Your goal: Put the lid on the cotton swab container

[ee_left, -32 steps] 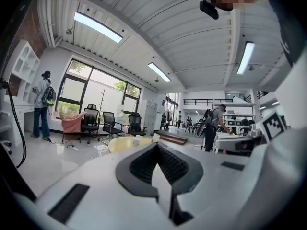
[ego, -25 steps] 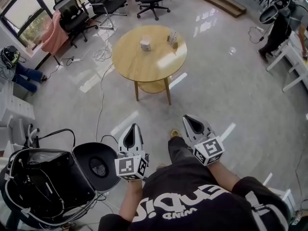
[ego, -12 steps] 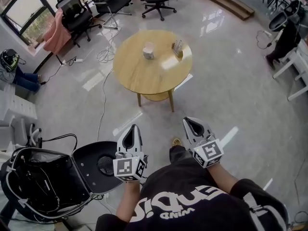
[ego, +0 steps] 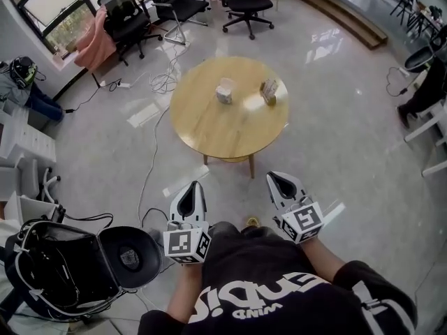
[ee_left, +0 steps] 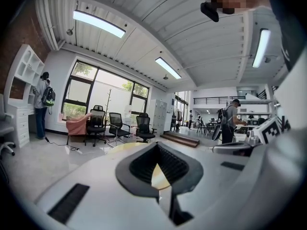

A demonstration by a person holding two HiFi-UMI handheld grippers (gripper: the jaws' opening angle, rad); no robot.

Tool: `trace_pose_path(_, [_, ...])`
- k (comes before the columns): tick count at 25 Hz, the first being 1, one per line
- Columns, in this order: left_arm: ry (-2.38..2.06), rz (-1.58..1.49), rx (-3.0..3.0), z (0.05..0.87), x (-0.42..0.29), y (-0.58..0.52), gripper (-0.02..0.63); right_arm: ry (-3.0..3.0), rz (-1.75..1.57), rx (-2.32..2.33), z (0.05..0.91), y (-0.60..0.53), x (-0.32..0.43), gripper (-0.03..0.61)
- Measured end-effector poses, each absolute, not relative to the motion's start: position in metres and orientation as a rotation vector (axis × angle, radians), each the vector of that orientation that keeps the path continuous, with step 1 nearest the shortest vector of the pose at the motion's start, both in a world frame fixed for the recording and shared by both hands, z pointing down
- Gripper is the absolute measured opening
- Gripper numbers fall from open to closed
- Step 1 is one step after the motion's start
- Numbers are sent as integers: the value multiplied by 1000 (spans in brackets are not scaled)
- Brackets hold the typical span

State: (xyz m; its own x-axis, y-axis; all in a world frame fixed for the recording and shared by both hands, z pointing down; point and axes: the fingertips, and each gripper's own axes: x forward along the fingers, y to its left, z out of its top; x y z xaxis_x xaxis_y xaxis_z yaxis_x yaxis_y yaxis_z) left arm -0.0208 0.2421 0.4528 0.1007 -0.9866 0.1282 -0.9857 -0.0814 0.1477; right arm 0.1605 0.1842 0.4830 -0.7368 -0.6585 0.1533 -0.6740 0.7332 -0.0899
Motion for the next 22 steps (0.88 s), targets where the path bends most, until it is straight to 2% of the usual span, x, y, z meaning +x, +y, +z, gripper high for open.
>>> trace_pose_path(22, [-1895, 7, 2222, 453, -81, 66, 6, -2801, 258, 1088, 484, 24, 94, 3])
